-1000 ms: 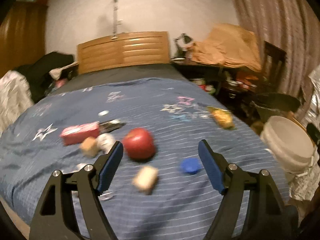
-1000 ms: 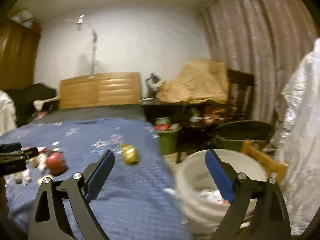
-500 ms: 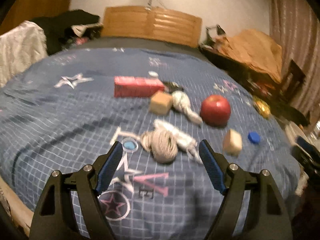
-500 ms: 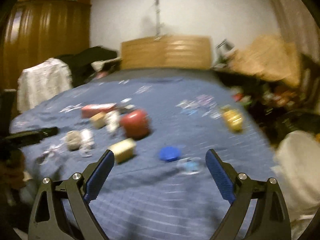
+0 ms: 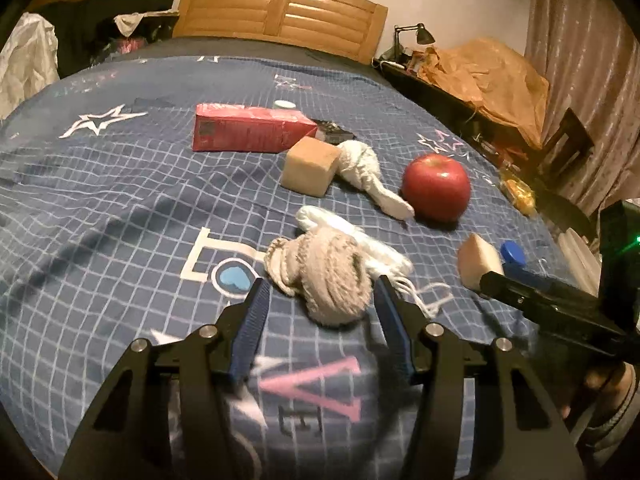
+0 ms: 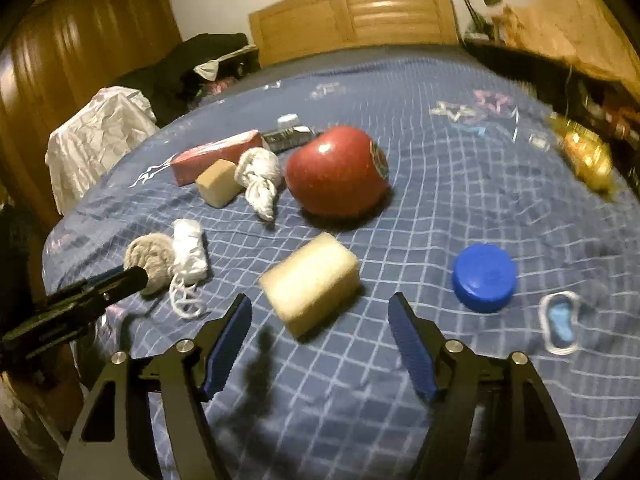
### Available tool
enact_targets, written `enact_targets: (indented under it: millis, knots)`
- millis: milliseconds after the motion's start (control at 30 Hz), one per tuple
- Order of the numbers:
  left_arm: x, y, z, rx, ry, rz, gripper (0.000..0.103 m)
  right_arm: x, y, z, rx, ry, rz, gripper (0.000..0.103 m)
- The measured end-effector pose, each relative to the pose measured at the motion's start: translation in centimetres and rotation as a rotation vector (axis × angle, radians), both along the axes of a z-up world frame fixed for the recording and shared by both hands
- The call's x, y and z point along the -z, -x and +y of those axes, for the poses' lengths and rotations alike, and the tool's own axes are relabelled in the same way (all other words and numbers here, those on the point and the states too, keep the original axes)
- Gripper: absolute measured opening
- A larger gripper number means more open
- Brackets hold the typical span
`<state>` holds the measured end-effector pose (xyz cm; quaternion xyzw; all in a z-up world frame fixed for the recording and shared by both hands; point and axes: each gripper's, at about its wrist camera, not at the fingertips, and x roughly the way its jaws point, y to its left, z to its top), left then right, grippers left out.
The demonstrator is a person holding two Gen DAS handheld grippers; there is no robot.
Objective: Collect trash
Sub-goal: 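Grasp the beige twine ball with left tool while right tool grasps cream sponge block, then carry the twine ball and sponge block in both tools over the bucket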
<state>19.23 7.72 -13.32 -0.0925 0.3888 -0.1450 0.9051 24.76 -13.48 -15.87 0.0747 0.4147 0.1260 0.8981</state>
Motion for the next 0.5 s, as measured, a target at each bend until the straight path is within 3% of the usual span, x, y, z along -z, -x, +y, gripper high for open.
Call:
enact_targets:
  millis: [67,133,200,300,500]
  knots:
    - [0.6,-0.7,-0.2,-0.001,0.002,0.017,0.053,0.4,-0.6,-0.1,0.003,-0.015,-0.001,0.061]
    - [0.8,-0.8,-0.6,0.001,-0.010,0.007,0.052,0.6,-0.6,-0.1,-0.013,-0.032,-0.006,0.048]
    - [0.9,-0.7,-0.9,0.013,-0.012,-0.002,0.030,0.7,-0.4,0.0,-0.017,-0.026,-0.016,0.044]
    - [0.7,-0.3,-0.7,-0.015,0.003,-0.015,0.024,0.3,0.1,-0.3,-0.017,-0.053,-0.029,0.041]
    - [-0.7,2.1,0.8,-0.085,0.013,-0.038,0.024,-2.0,3.0,-2.1,-0.005,-0.062,-0.078,0.040]
